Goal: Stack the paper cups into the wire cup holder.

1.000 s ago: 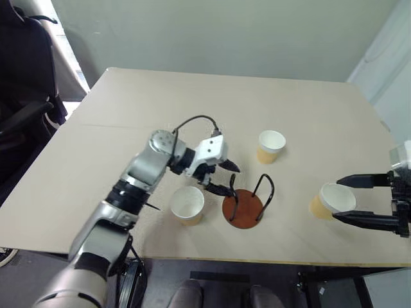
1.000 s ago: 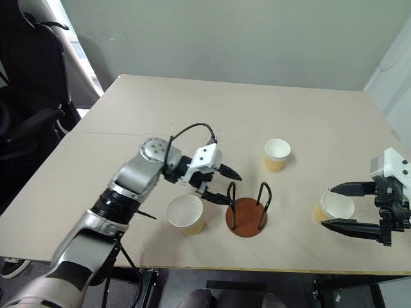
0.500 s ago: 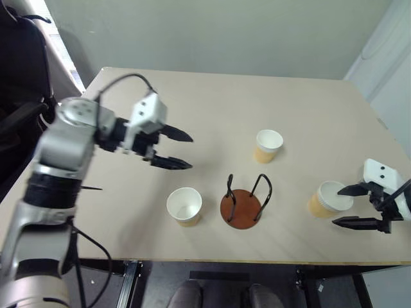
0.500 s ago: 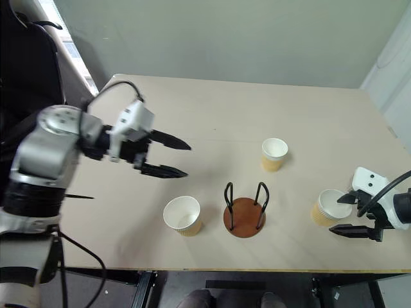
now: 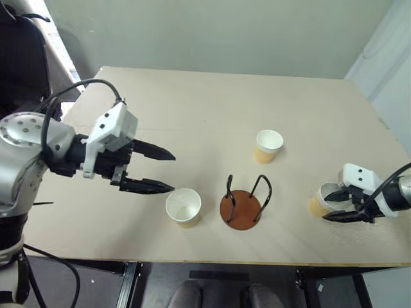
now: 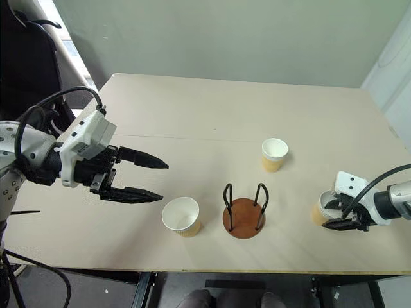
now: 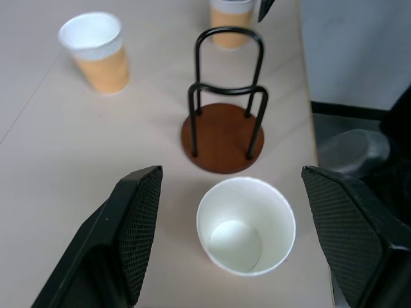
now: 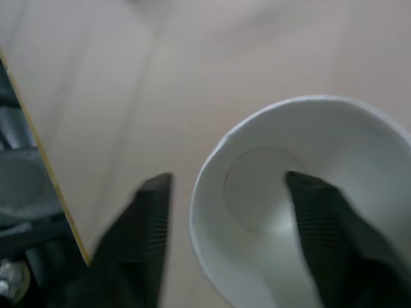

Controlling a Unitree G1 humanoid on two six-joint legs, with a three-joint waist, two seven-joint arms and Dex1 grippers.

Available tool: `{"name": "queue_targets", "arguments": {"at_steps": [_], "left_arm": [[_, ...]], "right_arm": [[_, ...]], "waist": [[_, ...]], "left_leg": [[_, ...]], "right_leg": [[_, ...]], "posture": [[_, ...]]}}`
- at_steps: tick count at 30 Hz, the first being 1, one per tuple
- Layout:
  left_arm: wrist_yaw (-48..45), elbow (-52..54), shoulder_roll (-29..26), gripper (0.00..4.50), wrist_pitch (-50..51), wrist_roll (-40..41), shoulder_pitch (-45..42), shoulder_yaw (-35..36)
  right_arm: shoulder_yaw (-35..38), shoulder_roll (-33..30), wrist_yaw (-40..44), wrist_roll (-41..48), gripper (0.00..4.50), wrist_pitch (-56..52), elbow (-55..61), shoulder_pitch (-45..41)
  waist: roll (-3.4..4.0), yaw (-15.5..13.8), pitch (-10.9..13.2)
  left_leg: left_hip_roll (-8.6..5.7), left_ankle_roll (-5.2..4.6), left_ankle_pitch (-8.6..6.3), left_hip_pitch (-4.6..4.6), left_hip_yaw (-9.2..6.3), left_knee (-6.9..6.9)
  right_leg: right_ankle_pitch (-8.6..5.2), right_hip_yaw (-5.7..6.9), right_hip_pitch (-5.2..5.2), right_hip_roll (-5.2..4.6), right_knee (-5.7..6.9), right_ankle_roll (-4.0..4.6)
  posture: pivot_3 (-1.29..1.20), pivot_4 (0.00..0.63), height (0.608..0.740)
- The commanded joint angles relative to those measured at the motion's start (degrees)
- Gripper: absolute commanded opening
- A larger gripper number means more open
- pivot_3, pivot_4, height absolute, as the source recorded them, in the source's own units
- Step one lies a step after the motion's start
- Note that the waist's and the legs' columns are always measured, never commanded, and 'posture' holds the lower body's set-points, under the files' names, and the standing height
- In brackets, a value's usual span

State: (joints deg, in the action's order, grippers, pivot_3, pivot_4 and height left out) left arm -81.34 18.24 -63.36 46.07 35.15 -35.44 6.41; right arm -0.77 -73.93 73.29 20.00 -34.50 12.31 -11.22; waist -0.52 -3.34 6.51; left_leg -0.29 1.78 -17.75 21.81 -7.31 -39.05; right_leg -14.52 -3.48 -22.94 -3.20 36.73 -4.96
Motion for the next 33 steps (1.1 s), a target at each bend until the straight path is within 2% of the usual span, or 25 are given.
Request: {"name": "queue_targets", "arguments": {"at_steps": [1,4,5,8,13,17,20,24,33], "left_arm": [[1.05,1.07,-1.4,3.72,-0.36,1.42,0.07,2.17],[1.64,0.55,-2.23,3.72,-1.15,1.27,0.63,2.24],[1.68,0.24,-2.66,3.72,-1.48,1.12,0.86,2.37],[1.8,-0.21,-3.5,3.72,-2.03,1.3,1.18,2.6],[2.2,-0.99,-4.21,3.72,-2.65,1.4,1.12,2.54],[2.53,-1.8,-3.84,3.72,-3.81,0.6,1.43,1.32],[3.12,-1.66,-3.26,3.72,-4.09,0.61,1.16,0.29],[3.6,-1.23,-3.12,3.72,-4.02,1.1,0.96,0.02],[5.24,1.43,-4.0,3.72,-2.6,2.46,3.71,1.82]], "right_arm": [[0.8,-1.68,2.08,-0.13,1.33,0.45,1.53,-1.79],[1.96,-3.79,4.27,0.14,0.19,0.65,3.32,-1.81],[3.63,-4.96,5.87,1.83,0.02,0.21,4.75,-2.31],[6.98,-7.55,8.73,4.43,0.02,-0.05,6.58,-4.18],[8.09,-8.89,11.75,9.31,0.02,-0.19,6.11,-17.63],[3.17,0.89,12.51,18.22,0.02,-3.38,7.86,-39.82],[-3.22,8.73,12.4,17.53,0.02,-4.08,9.1,-47.64],[-8.53,13.91,13.65,15.94,0.02,-3.97,10.66,-49.35],[-14.36,15.43,15.59,8.64,0.02,0.8,10.4,-46.15]], "waist": [[0.0,0.06,0.0],[0.0,0.09,0.0],[0.0,0.09,0.0],[0.01,0.16,0.01],[0.04,0.36,0.02],[0.06,0.75,0.03],[-0.03,1.32,-0.01],[-0.02,1.4,0.02],[-0.02,1.3,0.03]], "left_leg": [[0.0,0.0,0.0,0.0,0.01,0.0],[0.0,0.05,-0.01,0.01,0.03,0.01],[0.01,0.07,-0.02,0.02,0.03,0.03],[0.02,0.11,-0.03,0.09,0.07,0.09],[0.03,0.15,-0.03,0.11,0.11,0.12],[0.06,0.24,-0.02,0.14,0.07,0.16],[0.15,0.29,0.03,0.1,0.03,0.19],[0.23,0.33,0.05,0.13,-0.12,0.18],[0.2,0.35,0.05,0.21,-0.14,0.23]], "right_leg": [[0.0,0.0,-0.01,0.0,0.02,0.0],[-0.03,-0.01,-0.09,0.0,0.1,0.06],[-0.04,-0.01,-0.1,0.01,0.12,0.08],[-0.06,-0.02,-0.21,0.02,0.19,0.1],[-0.09,-0.08,-0.38,0.03,0.19,0.17],[-0.14,-0.06,-0.49,0.1,0.21,0.25],[-0.18,-0.03,-0.52,0.24,0.26,0.32],[-0.2,0.08,-0.51,0.31,0.23,0.41],[-0.22,0.13,-0.53,0.2,0.23,0.46]], "posture": [[0.0,0.15,0.74],[0.0,0.15,0.74],[0.0,0.15,0.74],[0.0,0.15,0.74],[0.0,0.15,0.74],[0.0,0.15,0.74],[0.0,0.15,0.74],[0.0,0.15,0.74],[0.0,0.15,0.74]]}}
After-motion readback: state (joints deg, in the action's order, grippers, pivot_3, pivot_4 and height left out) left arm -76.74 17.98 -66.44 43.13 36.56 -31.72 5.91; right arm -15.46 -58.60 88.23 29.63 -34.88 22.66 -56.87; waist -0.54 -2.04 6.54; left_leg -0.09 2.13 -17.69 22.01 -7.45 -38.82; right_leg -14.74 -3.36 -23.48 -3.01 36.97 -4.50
